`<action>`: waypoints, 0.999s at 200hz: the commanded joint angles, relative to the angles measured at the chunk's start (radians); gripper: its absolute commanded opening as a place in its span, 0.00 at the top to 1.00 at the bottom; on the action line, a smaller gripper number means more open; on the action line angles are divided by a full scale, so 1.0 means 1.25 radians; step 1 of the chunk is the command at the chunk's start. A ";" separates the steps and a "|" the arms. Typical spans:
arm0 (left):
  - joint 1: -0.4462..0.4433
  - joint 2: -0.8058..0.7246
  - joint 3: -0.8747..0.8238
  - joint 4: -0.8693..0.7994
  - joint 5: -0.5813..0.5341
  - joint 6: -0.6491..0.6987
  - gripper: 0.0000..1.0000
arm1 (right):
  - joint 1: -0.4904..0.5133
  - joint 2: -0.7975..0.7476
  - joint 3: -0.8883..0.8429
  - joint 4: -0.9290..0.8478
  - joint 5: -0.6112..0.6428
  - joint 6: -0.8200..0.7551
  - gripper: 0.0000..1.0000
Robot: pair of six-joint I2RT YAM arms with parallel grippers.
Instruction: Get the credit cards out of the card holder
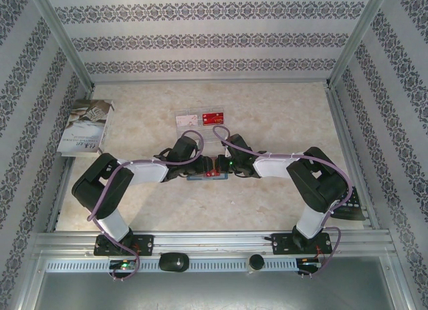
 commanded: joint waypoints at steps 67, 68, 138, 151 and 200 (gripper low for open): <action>0.005 0.002 0.010 -0.072 -0.033 -0.004 0.70 | -0.014 0.018 -0.021 -0.021 0.020 0.013 1.00; 0.005 0.002 0.010 -0.073 -0.033 -0.004 0.70 | -0.013 0.018 -0.021 -0.020 0.020 0.013 1.00; 0.011 0.024 0.008 -0.049 -0.019 -0.012 0.71 | -0.014 0.028 -0.016 -0.012 0.005 0.017 1.00; 0.010 0.036 0.014 -0.043 -0.015 -0.013 0.72 | -0.014 0.033 -0.016 -0.006 -0.003 0.021 1.00; 0.017 0.053 -0.007 0.028 0.002 -0.043 0.73 | -0.014 0.041 -0.014 -0.007 -0.013 0.025 1.00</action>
